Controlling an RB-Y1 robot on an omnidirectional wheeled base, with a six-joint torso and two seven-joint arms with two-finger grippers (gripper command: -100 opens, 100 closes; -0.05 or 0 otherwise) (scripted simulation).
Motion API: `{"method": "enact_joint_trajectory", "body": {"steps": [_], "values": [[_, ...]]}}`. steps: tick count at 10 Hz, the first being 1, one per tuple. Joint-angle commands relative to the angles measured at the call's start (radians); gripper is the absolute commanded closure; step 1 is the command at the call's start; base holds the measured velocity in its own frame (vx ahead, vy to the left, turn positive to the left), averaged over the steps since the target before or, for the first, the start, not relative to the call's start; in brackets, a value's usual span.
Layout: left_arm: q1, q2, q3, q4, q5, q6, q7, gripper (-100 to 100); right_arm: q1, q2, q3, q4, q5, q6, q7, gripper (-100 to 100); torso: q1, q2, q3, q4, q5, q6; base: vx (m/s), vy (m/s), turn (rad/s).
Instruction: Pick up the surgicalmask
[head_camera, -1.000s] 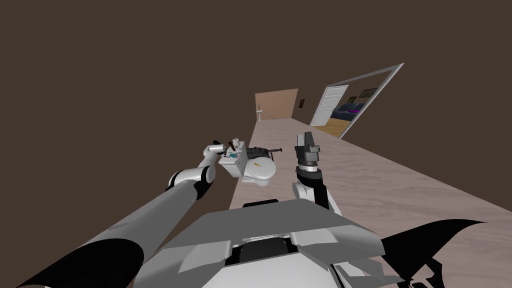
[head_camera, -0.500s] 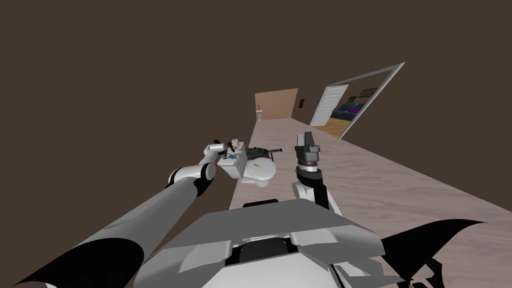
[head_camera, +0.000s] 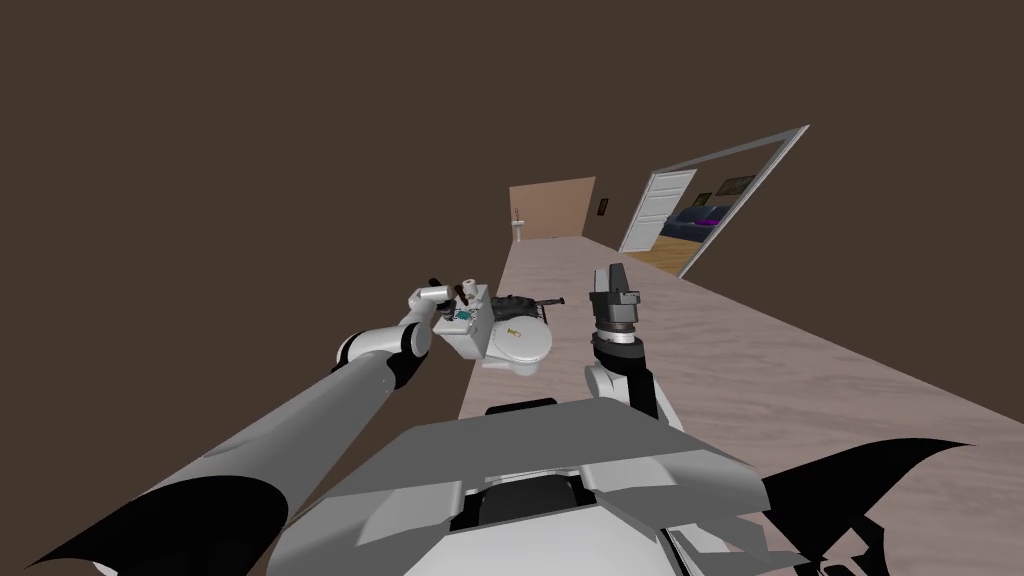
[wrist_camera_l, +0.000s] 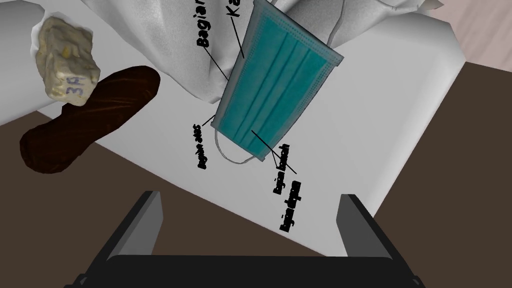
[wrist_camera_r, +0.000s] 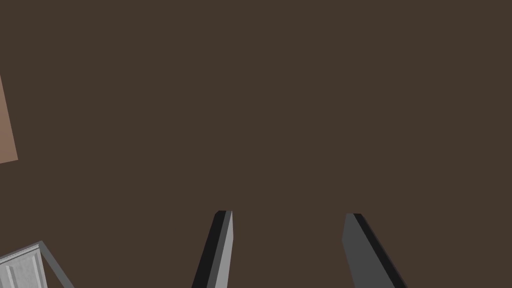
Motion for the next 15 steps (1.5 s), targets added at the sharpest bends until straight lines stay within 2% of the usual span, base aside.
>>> {"method": "enact_joint_trajectory", "body": {"steps": [1,3,5,6,7,8,9,10,12,13,14,15], "values": [[-0.022,0.005,0.0,0.047,-0.001,-0.016,0.001,-100,0.0,0.0,0.0,0.0,0.0,0.0,0.0,0,0.0,0.0,0.0,0.0,0.0,0.0,0.022,-0.006,0.002],[-0.054,0.004,0.009,0.1,-0.004,0.041,-0.015,-100,0.0,0.0,0.0,0.0,0.0,0.0,0.0,0,0.0,0.0,0.0,0.0,0.0,0.0,0.05,-0.004,-0.01],[-0.054,0.004,0.009,0.1,-0.004,0.041,-0.015,-100,0.0,0.0,0.0,0.0,0.0,0.0,0.0,0,0.0,-0.001,-0.001,0.0,0.0,0.0,0.035,-0.004,-0.001],[-0.066,0.004,0.012,0.12,-0.005,0.063,-0.022,-100,0.0,0.0,0.0,0.0,0.0,0.0,0.0,0,0.0,0.0,0.0,0.0,0.0,0.0,0.02,-0.007,-0.004],[-0.066,0.004,0.012,0.079,-0.005,0.063,-0.022,-100,0.0,0.0,0.0,0.0,0.0,0.0,0.0,0,0.0,0.001,0.0,0.0,0.0,0.0,0.02,-0.006,-0.002],[-0.066,0.004,0.012,0.12,-0.005,0.063,-0.022,-100,0.0,0.0,0.0,0.0,0.0,0.0,0.0,0,0.0,0.001,0.001,0.0,0.0,0.0,0.011,0.0,-0.001],[-0.08,0.002,0.016,0.145,-0.007,0.09,-0.03,-100,0.0,0.0,0.0,0.0,0.0,0.0,0.0,0,0.0,0.001,0.001,0.0,0.0,0.0,0.029,-0.002,-0.007],[-0.08,0.002,0.016,0.125,-0.007,0.09,-0.03,-100,0.0,0.0,0.0,0.0,0.0,0.0,0.0,0,0.0,0.001,0.0,0.0,0.0,0.0,0.032,-0.001,-0.003],[-0.08,0.002,0.016,0.145,-0.007,0.09,-0.03,-100,0.0,0.0,0.0,0.0,0.0,0.0,0.0,0,0.0,0.001,0.0,0.0,0.0,0.0,0.013,-0.002,0.0],[-0.078,0.001,0.016,0.134,-0.007,0.096,-0.03,-100,0.0,0.0,0.0,0.0,0.0,0.0,0.0,0,0.0,0.002,0.001,0.0,0.0,0.0,0.0,0.0,0.0],[-0.079,0.001,0.016,0.138,-0.007,0.093,-0.03,0,0.0,0.0,0.0,0.0,0.0,0.0,0.0,0,0.001,0.002,0.001,0.0,0.0,0.0,0.0,0.0,0.0],[-0.055,-0.007,0.011,0.14,-0.004,0.066,-0.025,-100,0.0,0.0,0.0,0.0,0.0,0.0,0.0,0,0.001,0.002,0.001,0.001,0.0,0.0,0.033,0.014,-0.019]]}}
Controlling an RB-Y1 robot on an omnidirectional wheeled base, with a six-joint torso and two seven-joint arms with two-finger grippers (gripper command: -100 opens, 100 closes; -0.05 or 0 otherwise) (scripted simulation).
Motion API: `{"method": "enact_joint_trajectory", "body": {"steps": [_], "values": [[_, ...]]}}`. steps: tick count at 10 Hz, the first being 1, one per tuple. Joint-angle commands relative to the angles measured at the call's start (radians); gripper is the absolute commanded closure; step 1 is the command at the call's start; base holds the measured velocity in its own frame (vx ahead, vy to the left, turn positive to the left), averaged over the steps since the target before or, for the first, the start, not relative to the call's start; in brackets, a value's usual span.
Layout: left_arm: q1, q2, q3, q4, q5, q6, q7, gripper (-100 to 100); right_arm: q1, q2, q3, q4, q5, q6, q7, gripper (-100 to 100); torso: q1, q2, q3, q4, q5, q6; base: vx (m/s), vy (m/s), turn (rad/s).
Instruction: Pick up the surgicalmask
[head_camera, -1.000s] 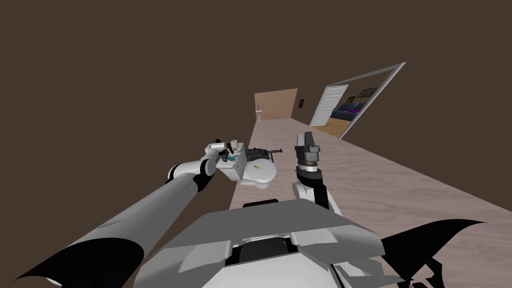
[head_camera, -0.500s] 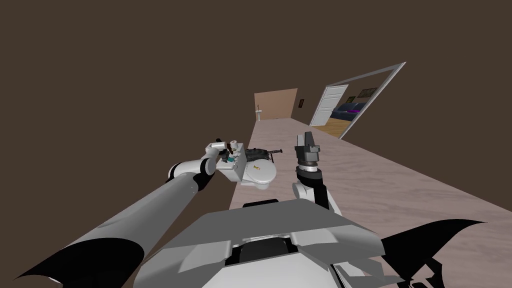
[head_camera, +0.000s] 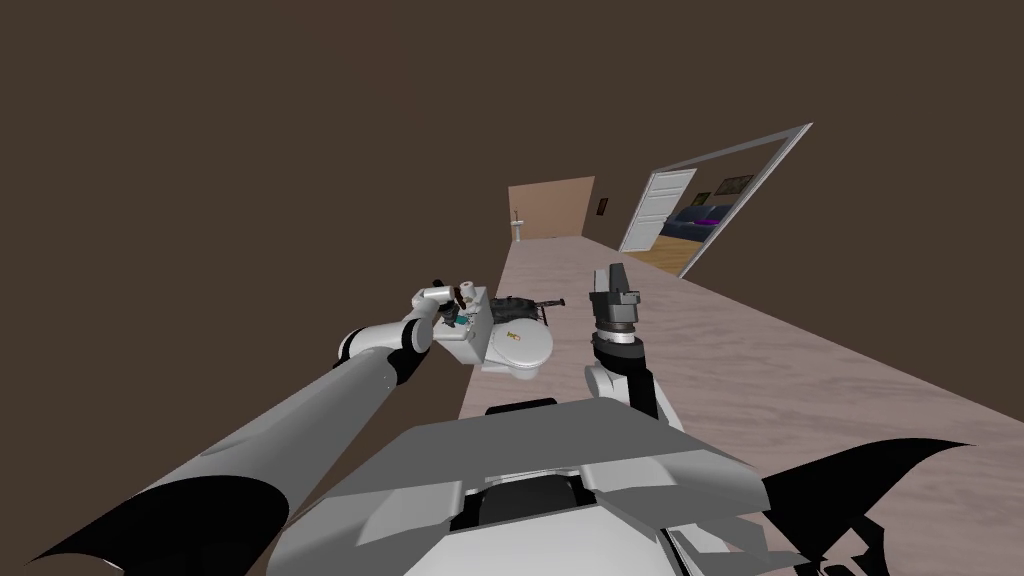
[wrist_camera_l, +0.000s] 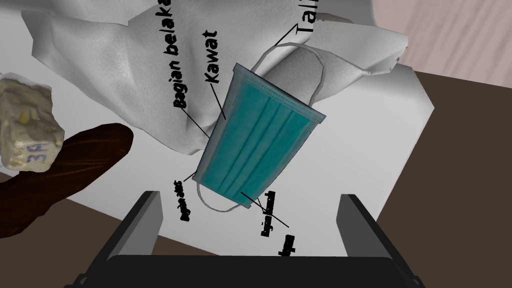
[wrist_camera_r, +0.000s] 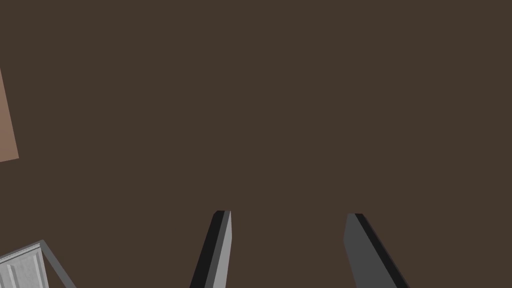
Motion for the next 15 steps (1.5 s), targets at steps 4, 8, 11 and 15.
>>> {"method": "enact_joint_trajectory", "body": {"steps": [4,8,11,15], "values": [[-0.006,0.0,-0.006,0.06,0.001,-0.053,0.007,-100,0.0,0.0,0.0,0.0,0.0,0.0,0.0,0,0.0,0.0,0.0,0.0,0.0,0.0,0.026,0.008,-0.003],[-0.011,0.002,-0.006,0.071,0.001,-0.061,0.007,100,0.0,0.0,0.0,0.0,0.0,0.0,0.0,0,-0.001,0.002,0.001,0.0,0.0,0.0,0.002,0.001,0.0],[-0.011,0.002,-0.005,0.072,0.002,-0.061,0.008,100,0.0,0.0,0.0,0.0,0.0,0.0,0.0,0,-0.001,0.001,0.001,0.0,0.0,0.001,0.0,0.0,0.0],[-0.037,0.011,0.001,0.056,-0.002,-0.016,0.001,100,0.0,0.0,0.0,0.0,0.0,0.0,0.0,0,-0.002,0.003,0.002,0.001,-0.001,0.001,-0.022,-0.006,0.004]]}}
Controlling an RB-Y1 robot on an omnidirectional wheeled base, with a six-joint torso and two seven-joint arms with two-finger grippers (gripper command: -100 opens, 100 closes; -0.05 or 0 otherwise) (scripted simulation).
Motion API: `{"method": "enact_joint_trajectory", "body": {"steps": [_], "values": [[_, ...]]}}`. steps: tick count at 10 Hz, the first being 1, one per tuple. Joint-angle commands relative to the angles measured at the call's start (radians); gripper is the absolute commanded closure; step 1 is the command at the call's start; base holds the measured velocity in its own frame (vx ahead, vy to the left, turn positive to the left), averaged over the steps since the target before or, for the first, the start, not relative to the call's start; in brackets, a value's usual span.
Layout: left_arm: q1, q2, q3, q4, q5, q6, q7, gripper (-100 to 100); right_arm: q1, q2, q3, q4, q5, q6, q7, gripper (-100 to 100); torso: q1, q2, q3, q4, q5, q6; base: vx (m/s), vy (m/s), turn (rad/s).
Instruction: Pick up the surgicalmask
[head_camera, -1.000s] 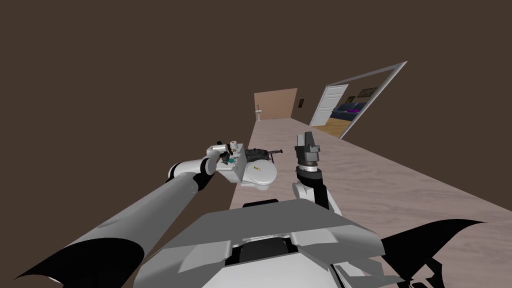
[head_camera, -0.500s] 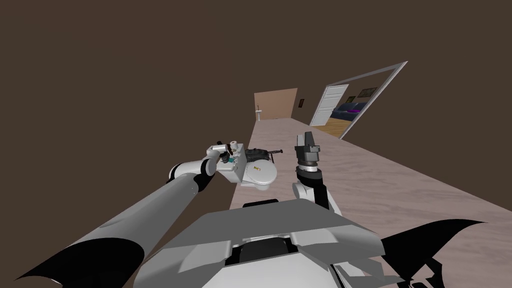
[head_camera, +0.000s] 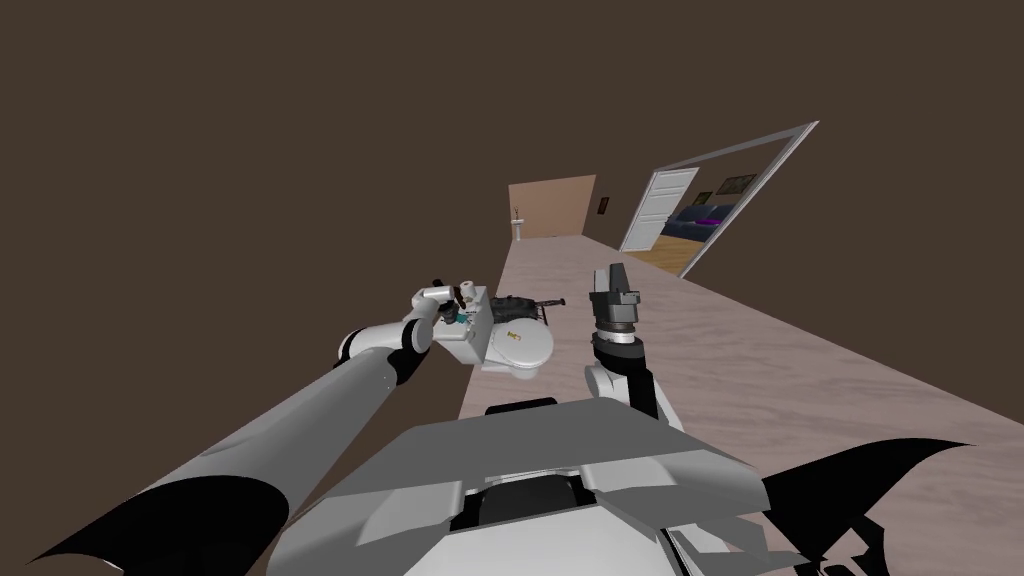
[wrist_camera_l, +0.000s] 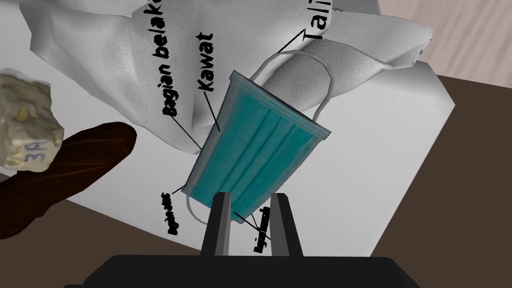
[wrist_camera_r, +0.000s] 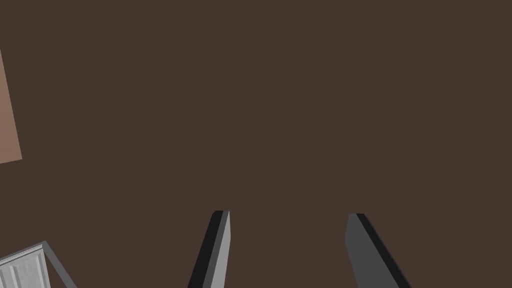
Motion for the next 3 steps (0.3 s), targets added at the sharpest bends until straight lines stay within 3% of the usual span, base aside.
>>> {"method": "enact_joint_trajectory", "body": {"steps": [1,2,3], "values": [[-0.039,0.011,0.001,0.05,-0.002,-0.017,-0.001,100,0.0,0.0,0.0,0.0,0.0,0.0,0.0,0,0.0,0.0,0.0,0.0,0.0,0.0,-0.039,-0.017,0.007],[-0.029,0.01,0.001,0.041,-0.001,-0.005,-0.002,100,0.0,0.0,0.0,0.0,0.0,0.0,0.0,0,0.0,0.0,0.0,0.0,0.0,0.0,-0.012,-0.006,0.002],[-0.034,0.011,0.001,0.049,-0.001,-0.012,-0.002,0,0.0,0.0,0.0,0.0,0.0,0.0,0.0,0,0.0,-0.001,-0.001,0.0,0.0,0.0,0.0,0.0,0.0]]}}
